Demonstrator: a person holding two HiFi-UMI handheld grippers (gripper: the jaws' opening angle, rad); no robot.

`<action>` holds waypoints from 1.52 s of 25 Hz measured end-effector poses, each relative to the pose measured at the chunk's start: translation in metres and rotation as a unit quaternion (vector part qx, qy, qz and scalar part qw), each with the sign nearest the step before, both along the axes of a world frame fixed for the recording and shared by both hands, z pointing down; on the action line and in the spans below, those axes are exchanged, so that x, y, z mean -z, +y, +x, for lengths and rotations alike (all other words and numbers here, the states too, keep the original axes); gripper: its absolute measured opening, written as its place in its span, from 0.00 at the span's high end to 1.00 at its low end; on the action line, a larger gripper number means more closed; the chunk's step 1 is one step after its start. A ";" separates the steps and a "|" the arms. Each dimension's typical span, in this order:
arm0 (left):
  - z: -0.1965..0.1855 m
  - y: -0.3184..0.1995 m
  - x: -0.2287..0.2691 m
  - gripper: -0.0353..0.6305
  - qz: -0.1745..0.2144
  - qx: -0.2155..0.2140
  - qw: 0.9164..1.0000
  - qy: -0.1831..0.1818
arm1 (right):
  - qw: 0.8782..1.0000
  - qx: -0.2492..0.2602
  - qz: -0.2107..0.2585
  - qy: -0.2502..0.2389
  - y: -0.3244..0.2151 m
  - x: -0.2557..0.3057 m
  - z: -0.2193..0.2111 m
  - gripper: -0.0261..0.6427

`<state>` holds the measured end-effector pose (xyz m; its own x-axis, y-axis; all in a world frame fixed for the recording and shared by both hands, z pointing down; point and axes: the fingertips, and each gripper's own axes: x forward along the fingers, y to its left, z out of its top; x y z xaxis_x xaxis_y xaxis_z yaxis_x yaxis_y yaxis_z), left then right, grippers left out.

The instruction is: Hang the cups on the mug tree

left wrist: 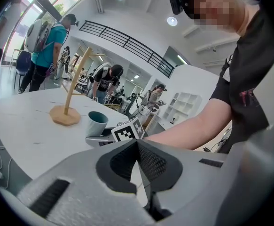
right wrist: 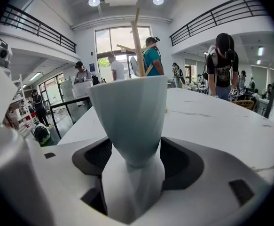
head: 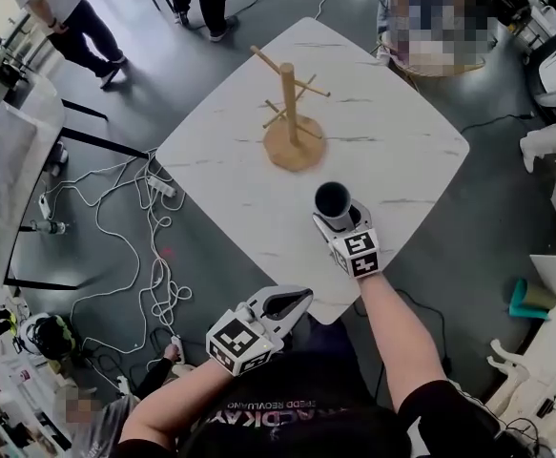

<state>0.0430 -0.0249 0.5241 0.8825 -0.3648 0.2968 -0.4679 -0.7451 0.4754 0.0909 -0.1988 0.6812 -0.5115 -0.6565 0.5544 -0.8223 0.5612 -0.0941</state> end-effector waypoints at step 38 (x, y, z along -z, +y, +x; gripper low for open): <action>-0.003 0.002 0.012 0.96 0.008 0.014 1.000 0.022 | 0.989 0.052 -0.062 0.126 0.000 0.019 0.011 0.51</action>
<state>0.0400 -0.0231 0.5123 0.8834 -0.3945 0.2530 -0.4686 -0.7388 0.4844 0.1014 -0.1985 0.6625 -0.4084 -0.5268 0.7455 -0.7670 0.6408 0.0326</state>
